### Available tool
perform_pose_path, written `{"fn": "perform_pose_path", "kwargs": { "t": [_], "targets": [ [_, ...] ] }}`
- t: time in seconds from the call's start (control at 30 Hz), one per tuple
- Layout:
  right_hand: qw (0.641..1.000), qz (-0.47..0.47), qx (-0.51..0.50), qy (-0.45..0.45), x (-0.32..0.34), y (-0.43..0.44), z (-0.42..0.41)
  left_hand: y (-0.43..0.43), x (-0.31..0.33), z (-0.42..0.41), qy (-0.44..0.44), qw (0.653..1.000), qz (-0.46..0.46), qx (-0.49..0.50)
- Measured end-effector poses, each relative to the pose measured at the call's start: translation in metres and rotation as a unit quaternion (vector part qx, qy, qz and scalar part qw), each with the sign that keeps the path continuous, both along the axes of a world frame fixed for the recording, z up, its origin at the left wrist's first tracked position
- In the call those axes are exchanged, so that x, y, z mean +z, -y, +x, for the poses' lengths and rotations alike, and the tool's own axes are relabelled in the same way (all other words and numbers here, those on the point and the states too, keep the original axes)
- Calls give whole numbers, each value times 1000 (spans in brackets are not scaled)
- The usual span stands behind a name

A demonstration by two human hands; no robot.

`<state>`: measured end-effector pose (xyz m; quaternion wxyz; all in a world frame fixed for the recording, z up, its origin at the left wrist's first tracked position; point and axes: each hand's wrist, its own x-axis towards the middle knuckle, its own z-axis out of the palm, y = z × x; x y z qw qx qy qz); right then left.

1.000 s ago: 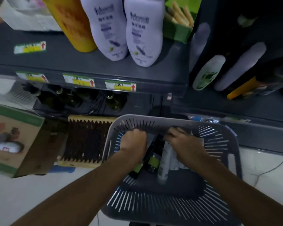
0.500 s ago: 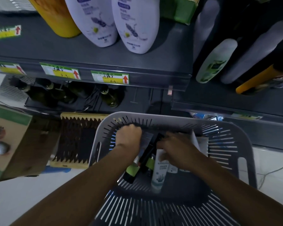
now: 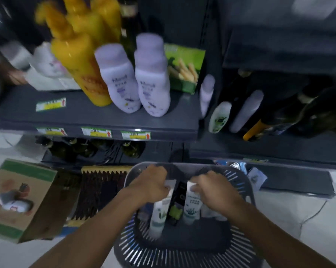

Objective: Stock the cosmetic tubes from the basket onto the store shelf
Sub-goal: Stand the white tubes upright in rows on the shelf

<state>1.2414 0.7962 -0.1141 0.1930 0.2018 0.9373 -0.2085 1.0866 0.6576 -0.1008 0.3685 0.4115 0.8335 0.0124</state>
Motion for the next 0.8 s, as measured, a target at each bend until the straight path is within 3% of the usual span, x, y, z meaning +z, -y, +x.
{"fn": "perform_pose_path", "kwargs": {
  "t": [0.3, 0.8],
  "targets": [
    [996, 77, -27, -34, 164, -38, 3, -34, 159, 15, -39, 988, 120, -87],
    [982, 147, -53, -106, 383, -80, 60, -105, 373, 59, -149, 929, 283, -185]
  ]
}}
